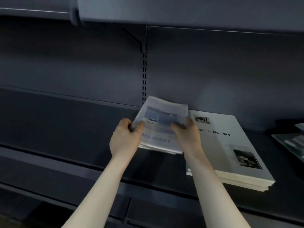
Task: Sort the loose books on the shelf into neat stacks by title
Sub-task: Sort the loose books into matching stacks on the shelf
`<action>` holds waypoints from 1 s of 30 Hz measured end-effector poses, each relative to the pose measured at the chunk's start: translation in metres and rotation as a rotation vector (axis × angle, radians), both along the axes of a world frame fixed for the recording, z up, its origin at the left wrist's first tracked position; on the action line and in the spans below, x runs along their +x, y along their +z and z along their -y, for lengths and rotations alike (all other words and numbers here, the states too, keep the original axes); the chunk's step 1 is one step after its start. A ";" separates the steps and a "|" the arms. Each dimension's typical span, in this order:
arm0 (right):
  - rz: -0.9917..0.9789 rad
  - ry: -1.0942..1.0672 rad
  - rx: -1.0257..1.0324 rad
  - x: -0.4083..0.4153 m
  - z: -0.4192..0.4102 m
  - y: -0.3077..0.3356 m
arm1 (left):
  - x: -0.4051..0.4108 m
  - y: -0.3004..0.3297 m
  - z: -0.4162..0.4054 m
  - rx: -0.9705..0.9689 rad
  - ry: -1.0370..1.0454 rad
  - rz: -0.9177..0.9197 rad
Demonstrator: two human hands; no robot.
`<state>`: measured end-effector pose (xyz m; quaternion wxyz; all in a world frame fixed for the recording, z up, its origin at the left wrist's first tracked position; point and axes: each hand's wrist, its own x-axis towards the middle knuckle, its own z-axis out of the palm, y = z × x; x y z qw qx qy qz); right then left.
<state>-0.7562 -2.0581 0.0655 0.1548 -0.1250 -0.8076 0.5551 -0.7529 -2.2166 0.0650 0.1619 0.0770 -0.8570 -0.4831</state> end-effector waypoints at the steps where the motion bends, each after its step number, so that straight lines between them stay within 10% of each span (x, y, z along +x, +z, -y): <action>1: 0.016 -0.009 0.011 -0.002 0.002 -0.002 | -0.003 -0.004 0.002 -0.007 -0.007 -0.011; 14: 0.186 -0.149 0.314 -0.007 0.009 -0.007 | -0.029 -0.032 0.002 -0.083 -0.050 -0.176; 30: 0.349 -0.124 0.471 -0.055 0.007 -0.002 | -0.070 -0.022 -0.002 -0.133 -0.198 0.115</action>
